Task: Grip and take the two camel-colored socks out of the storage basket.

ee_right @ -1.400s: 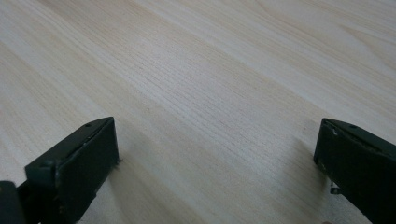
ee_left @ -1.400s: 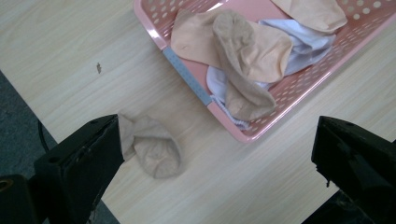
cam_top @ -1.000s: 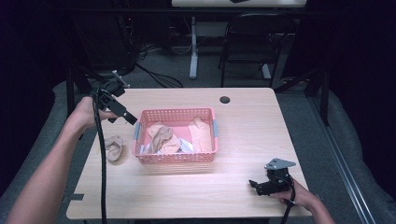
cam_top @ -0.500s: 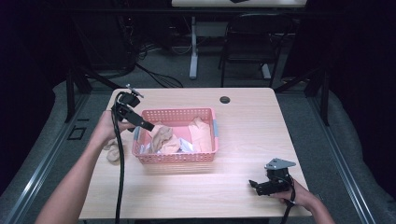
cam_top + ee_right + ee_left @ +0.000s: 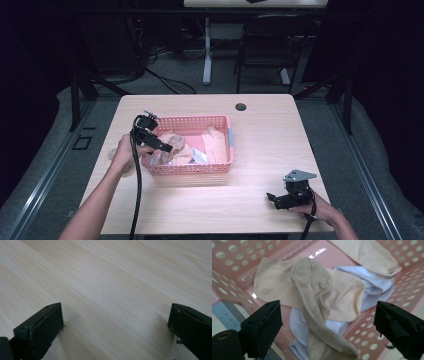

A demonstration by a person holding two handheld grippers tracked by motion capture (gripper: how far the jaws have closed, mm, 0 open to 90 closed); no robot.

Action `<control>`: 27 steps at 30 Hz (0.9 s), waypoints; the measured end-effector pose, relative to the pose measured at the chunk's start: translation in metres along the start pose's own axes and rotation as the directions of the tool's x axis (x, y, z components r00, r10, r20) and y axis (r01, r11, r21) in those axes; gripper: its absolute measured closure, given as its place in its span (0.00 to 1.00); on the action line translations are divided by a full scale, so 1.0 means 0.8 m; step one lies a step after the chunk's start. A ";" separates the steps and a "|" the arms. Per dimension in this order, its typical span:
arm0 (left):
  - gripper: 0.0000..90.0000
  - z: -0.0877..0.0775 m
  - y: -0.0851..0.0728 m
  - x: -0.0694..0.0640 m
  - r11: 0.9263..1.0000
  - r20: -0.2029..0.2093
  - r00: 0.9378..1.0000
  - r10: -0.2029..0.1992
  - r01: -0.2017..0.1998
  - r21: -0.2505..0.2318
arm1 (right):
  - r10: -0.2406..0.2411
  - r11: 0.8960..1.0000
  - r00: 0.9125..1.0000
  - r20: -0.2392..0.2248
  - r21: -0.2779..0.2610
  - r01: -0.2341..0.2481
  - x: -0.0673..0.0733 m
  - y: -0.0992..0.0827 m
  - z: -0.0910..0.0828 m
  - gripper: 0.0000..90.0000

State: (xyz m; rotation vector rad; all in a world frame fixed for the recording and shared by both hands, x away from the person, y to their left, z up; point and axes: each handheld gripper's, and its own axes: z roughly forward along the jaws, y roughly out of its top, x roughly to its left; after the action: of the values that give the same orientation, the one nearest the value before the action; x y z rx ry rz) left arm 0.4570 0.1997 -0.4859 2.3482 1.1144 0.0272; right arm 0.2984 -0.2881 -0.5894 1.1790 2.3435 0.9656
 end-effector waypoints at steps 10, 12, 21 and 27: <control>0.26 0.027 -0.004 -0.001 0.999 -0.050 0.999 0.000 0.002 0.046 | 0.000 1.000 1.000 0.001 0.000 0.000 0.000 0.000 0.000 0.00; 0.30 0.029 -0.004 -0.001 0.999 -0.062 0.998 -0.002 0.005 0.052 | 0.000 1.000 1.000 0.001 0.000 0.000 0.000 0.000 0.000 0.00; 0.71 0.040 -0.011 -0.002 0.997 -0.079 0.997 -0.005 0.011 0.075 | 0.000 1.000 1.000 0.001 0.000 0.000 0.000 0.000 0.000 0.00; 0.96 0.036 -0.008 -0.007 0.995 -0.076 0.997 0.028 -0.021 0.095 | 0.000 1.000 1.000 0.001 0.000 0.000 0.000 0.000 0.000 0.00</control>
State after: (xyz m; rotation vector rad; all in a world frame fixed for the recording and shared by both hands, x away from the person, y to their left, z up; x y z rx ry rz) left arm 0.4558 0.1859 -0.5125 2.4631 1.1470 0.0770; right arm 0.2984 -0.2880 -0.5894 1.1792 2.3427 0.9650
